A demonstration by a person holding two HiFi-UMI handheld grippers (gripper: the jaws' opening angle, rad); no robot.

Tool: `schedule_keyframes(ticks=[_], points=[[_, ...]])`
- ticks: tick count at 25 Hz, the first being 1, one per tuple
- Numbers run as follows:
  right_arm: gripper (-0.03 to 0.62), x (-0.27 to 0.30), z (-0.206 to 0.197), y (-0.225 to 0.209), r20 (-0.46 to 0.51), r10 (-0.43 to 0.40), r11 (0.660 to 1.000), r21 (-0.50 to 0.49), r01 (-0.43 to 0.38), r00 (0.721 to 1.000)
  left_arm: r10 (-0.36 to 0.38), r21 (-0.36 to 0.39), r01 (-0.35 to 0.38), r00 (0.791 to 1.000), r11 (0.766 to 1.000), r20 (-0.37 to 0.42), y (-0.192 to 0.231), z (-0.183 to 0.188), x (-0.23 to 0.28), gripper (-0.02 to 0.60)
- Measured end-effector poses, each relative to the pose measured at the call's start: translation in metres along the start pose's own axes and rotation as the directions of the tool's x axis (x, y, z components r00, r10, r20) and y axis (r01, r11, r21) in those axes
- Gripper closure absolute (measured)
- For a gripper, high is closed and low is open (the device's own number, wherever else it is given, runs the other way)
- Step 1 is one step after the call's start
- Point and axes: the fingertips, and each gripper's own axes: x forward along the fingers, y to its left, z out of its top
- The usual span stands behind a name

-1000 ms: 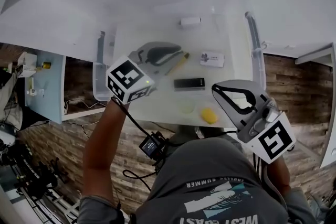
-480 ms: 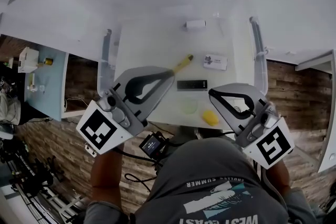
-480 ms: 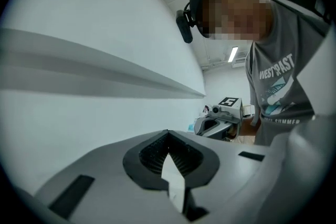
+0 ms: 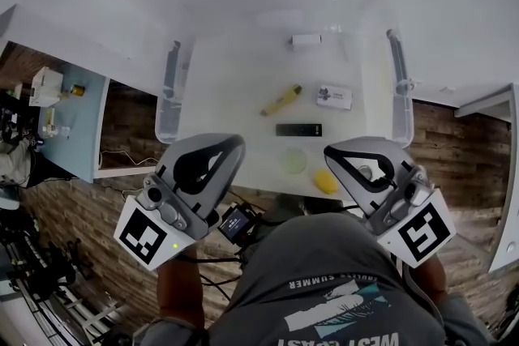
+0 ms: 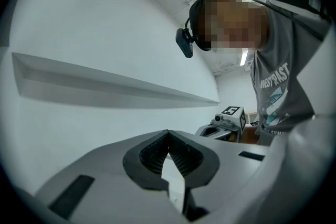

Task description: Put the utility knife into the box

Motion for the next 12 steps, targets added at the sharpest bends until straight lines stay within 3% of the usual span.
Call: schedule_keyframes(ticks=[12], points=[[0.585,-0.004,0.007,0.039,0.003,0.033,0.999,-0.018,-0.033,0.999,0.081,-0.017,-0.081,0.997,0.997,0.016,-0.014,-0.003,-0.048,0.571]])
